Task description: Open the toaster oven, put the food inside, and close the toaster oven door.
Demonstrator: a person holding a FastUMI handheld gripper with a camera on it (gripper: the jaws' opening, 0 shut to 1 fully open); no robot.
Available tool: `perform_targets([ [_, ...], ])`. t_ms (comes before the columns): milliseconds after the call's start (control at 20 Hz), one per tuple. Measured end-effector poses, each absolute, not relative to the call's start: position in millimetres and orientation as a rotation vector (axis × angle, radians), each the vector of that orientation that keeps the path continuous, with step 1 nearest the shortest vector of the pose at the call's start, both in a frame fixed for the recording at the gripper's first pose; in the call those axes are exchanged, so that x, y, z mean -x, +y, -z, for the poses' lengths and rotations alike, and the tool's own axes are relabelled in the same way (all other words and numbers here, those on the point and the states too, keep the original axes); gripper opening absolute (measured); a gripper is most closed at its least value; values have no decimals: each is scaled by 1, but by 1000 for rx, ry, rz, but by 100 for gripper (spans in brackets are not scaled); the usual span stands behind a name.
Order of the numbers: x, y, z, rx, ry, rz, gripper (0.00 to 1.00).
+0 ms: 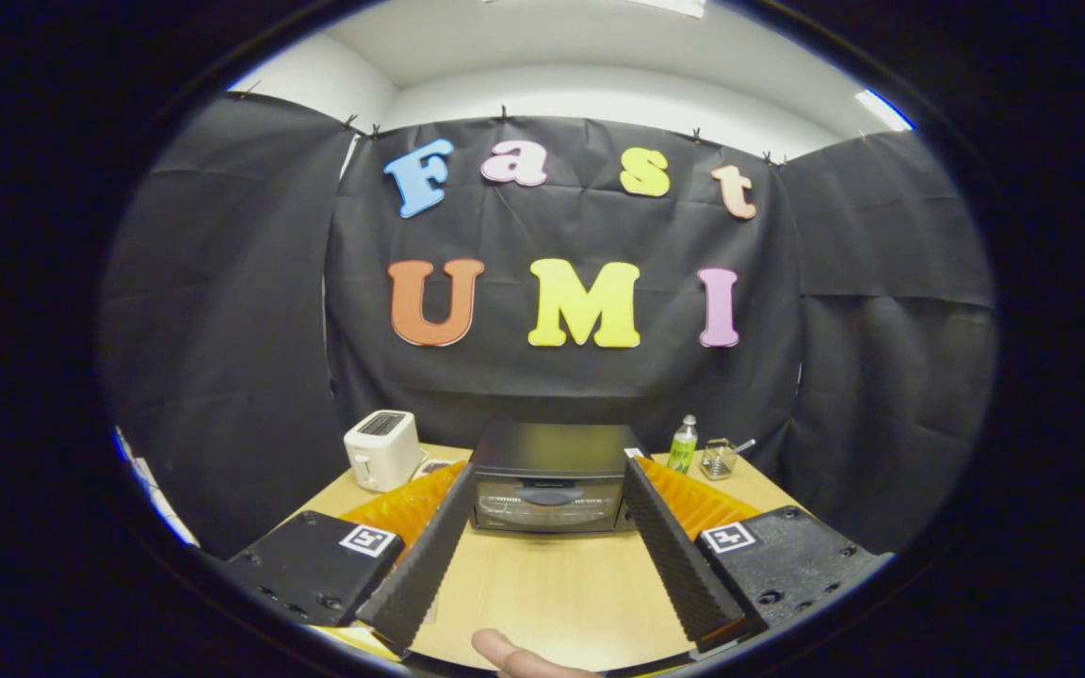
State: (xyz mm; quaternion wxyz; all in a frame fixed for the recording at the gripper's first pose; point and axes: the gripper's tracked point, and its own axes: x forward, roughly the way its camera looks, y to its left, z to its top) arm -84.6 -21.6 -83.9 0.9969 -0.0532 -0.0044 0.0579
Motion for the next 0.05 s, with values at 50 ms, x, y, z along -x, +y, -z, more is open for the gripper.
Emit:
perform_targets([
  [50, 87, -22, 84, 103, -7, -120, 100],
])
